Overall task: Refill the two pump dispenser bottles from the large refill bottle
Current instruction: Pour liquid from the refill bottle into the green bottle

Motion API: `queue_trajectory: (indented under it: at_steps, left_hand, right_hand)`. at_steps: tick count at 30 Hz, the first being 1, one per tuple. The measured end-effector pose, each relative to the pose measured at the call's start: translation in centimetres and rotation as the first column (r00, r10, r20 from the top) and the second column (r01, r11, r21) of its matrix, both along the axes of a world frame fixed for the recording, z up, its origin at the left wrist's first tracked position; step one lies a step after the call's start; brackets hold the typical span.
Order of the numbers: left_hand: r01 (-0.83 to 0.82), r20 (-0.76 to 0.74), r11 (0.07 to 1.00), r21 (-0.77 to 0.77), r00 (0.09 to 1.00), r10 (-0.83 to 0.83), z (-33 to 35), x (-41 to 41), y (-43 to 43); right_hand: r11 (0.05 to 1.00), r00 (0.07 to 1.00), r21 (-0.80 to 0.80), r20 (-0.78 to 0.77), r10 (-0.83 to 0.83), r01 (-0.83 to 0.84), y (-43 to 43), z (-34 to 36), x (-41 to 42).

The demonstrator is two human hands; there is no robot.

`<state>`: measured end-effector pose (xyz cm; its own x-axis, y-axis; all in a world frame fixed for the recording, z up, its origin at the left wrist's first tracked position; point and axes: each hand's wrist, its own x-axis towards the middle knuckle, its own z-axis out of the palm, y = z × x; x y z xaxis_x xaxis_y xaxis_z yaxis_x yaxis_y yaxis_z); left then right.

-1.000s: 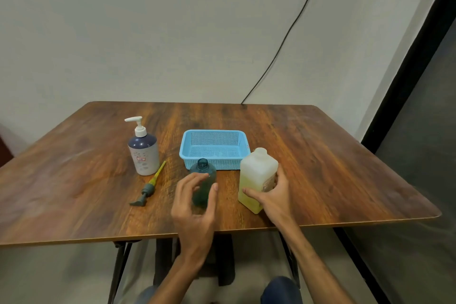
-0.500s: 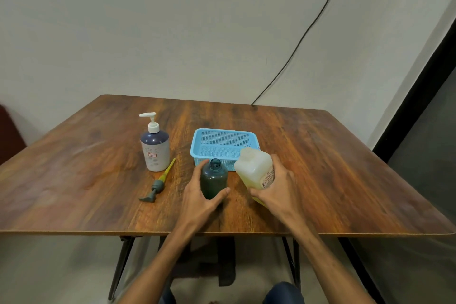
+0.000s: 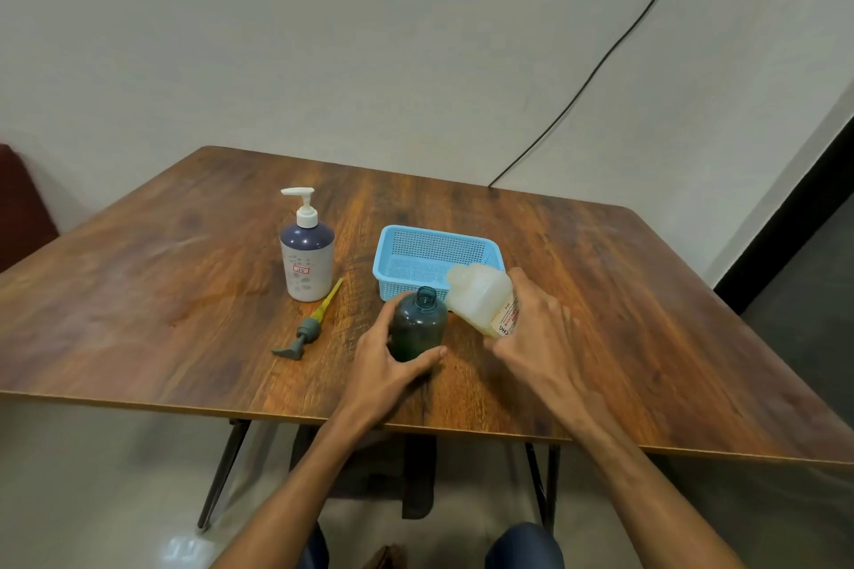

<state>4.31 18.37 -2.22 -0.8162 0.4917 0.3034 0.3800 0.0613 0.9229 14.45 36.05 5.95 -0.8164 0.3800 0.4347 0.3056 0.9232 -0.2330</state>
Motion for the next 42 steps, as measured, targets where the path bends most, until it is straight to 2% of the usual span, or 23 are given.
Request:
queue_trajectory:
  at_steps: [14,42]
  left_hand:
    - [0.036,-0.001,0.998,0.044,0.999,-0.036,-0.7,-0.3,0.1]
    - [0.051,0.000,0.997,0.061,0.999,-0.051,-0.7,-0.3,0.2]
  right_hand:
    - [0.989,0.998,0.151,0.065,-0.020,0.010,-0.4,1.2,0.5]
    - [0.965,0.989,0.261,0.150,-0.013,-0.027,-0.2,2.5,0.3]
